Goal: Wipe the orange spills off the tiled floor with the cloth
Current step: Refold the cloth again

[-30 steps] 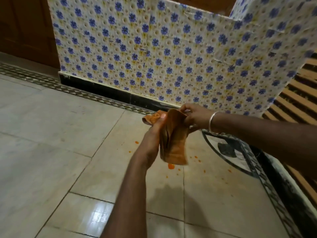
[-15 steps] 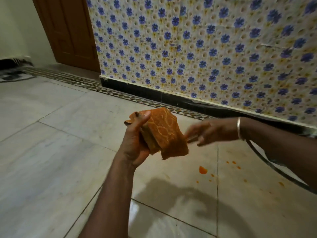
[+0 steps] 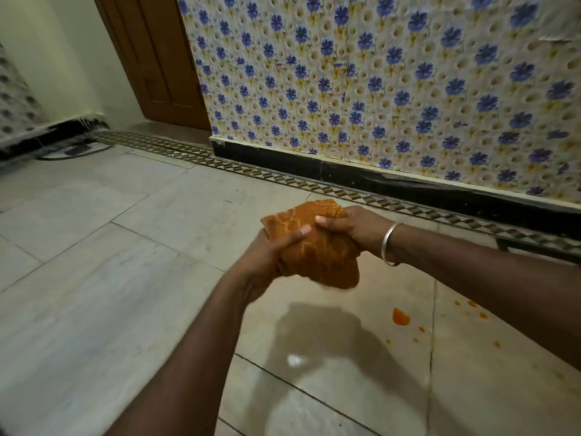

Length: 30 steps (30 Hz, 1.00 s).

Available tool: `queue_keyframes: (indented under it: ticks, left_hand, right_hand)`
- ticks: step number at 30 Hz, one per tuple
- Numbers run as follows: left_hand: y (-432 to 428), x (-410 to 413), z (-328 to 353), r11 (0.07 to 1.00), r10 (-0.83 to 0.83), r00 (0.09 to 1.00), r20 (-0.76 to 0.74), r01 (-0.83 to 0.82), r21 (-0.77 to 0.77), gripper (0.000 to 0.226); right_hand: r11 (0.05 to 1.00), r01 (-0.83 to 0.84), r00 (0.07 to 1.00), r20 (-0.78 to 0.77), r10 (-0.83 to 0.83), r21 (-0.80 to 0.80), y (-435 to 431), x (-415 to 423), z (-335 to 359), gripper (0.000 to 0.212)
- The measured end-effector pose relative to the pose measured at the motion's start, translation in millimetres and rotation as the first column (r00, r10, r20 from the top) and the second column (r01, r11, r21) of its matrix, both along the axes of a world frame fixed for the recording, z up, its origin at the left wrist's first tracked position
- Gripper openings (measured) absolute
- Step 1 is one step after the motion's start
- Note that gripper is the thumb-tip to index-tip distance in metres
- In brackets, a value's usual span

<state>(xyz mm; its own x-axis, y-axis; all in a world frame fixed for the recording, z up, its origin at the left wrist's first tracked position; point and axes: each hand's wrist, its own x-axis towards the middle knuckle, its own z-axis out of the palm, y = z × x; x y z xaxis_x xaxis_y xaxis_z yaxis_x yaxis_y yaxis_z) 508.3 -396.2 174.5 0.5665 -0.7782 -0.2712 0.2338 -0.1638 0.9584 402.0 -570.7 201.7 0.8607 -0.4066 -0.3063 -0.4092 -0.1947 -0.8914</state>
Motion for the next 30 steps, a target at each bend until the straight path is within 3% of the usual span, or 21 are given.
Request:
queue_keyframes:
  ticks: [3, 5, 7, 9, 11, 13, 15, 17, 19, 22, 25, 27, 30]
  left_hand:
    - [-6.0, -11.5, -25.2, 0.994, 0.109, 0.994, 0.005, -0.109, 0.005, 0.092]
    - [-15.5, -11.4, -31.1, 0.971, 0.235, 0.969, -0.078, -0.237, -0.021, 0.098]
    - [-20.7, -8.9, -31.0, 0.953, 0.299, 0.948, -0.107, -0.303, -0.024, 0.084]
    - [-28.1, -15.6, -29.5, 0.955, 0.292, 0.956, -0.032, -0.290, 0.059, 0.070]
    - [-32.9, -21.7, -28.3, 0.974, 0.219, 0.974, -0.067, -0.214, 0.073, 0.075]
    - [-35.9, -24.5, -26.0, 0.993, 0.112, 0.987, -0.113, -0.109, 0.036, 0.094]
    - [-40.7, -19.8, -23.6, 0.999, 0.023, 0.997, -0.072, -0.021, 0.037, 0.096]
    - [-49.8, -20.2, -20.1, 0.991, -0.045, 0.993, 0.112, 0.030, 0.130, 0.080]
    - [-61.5, -24.9, -14.4, 0.966, -0.115, 0.924, 0.366, 0.018, 0.258, 0.062]
    - [-79.5, -31.6, -6.1, 0.935, -0.170, 0.789, 0.590, -0.060, 0.350, 0.028]
    - [-98.5, -36.8, 1.5, 0.927, -0.187, 0.724, 0.664, -0.094, 0.363, 0.025]
    - [-109.7, -44.3, 8.6, 0.932, -0.239, 0.736, 0.633, -0.008, 0.361, 0.028]
    - [-125.2, -57.8, 14.5, 0.932, -0.307, 0.738, 0.601, 0.104, 0.348, 0.017]
  right_hand:
    - [0.992, 0.046, 0.998, 0.048, -0.041, -0.120, -4.8, 1.3, -3.5, 0.024]
    - [0.991, 0.087, 0.996, 0.027, -0.084, -0.104, -11.7, -4.0, -3.3, 0.026]
    - [0.982, 0.183, 0.983, -0.027, -0.182, 0.042, -15.9, -3.7, -7.0, 0.038]
    - [0.935, 0.276, 0.961, -0.080, -0.264, 0.223, -17.2, -9.5, -9.8, 0.038]
    - [0.898, 0.287, 0.957, -0.067, -0.281, 0.333, -22.5, -15.5, -16.1, 0.037]
    - [0.877, 0.244, 0.961, 0.016, -0.274, 0.413, -33.8, -25.4, -19.1, 0.065]
    - [0.951, 0.105, 0.988, 0.078, -0.133, 0.290, -42.9, -33.7, -20.2, 0.086]
    - [0.990, -0.107, 0.994, -0.002, 0.108, -0.096, -45.5, -41.9, -21.2, 0.087]
    - [0.879, -0.239, 0.970, -0.138, 0.199, -0.413, -49.4, -48.9, -26.1, 0.076]
    - [0.740, -0.189, 0.982, -0.140, 0.129, -0.645, -64.1, -58.8, -21.6, 0.035]
    - [0.711, -0.156, 0.988, -0.115, 0.106, -0.686, -89.7, -68.9, -6.2, 0.012]
    - [0.763, -0.149, 0.989, -0.099, 0.112, -0.628, -102.6, -77.9, -3.4, 0.009]
    - [0.936, -0.062, 0.998, -0.011, 0.062, -0.348, -119.0, -104.0, -6.1, 0.033]
